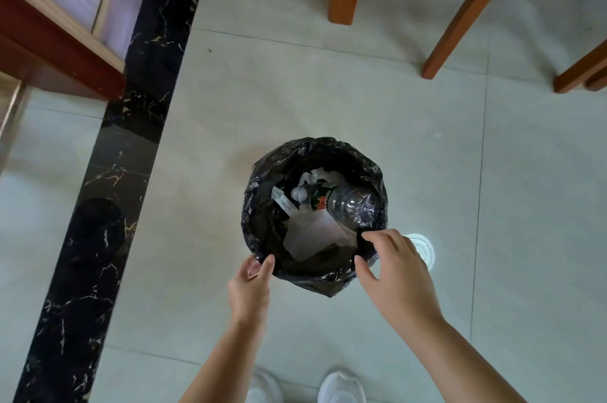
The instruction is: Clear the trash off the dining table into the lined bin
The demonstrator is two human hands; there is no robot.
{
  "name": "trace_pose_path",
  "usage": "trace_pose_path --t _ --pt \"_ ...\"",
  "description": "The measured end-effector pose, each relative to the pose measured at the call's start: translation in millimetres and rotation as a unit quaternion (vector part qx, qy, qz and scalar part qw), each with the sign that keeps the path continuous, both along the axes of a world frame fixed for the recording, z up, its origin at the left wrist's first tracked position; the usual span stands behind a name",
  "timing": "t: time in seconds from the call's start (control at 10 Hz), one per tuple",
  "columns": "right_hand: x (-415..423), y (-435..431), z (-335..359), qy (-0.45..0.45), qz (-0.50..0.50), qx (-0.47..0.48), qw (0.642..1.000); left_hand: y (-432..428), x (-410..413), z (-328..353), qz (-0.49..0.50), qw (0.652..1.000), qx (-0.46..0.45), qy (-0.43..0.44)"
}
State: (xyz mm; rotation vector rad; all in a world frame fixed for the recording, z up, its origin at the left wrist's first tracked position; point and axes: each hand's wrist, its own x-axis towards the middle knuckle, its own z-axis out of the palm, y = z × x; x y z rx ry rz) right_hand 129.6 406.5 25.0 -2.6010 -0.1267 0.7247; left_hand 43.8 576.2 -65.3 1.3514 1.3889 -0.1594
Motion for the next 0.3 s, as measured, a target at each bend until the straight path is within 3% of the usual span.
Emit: trace_pose_path --t 0.2,0.3 --pt "-11.2 18.5 1.5 -0.001 0.006 0.02 1.0 7.7 -9.9 1.9 -0.087 0.996 -0.008 -0.026" --pt "-18.3 21.6 4.5 -0.006 -0.006 0.023 1.0 12.8 -15.9 8.3 -0.157 0.987 0.03 0.01"
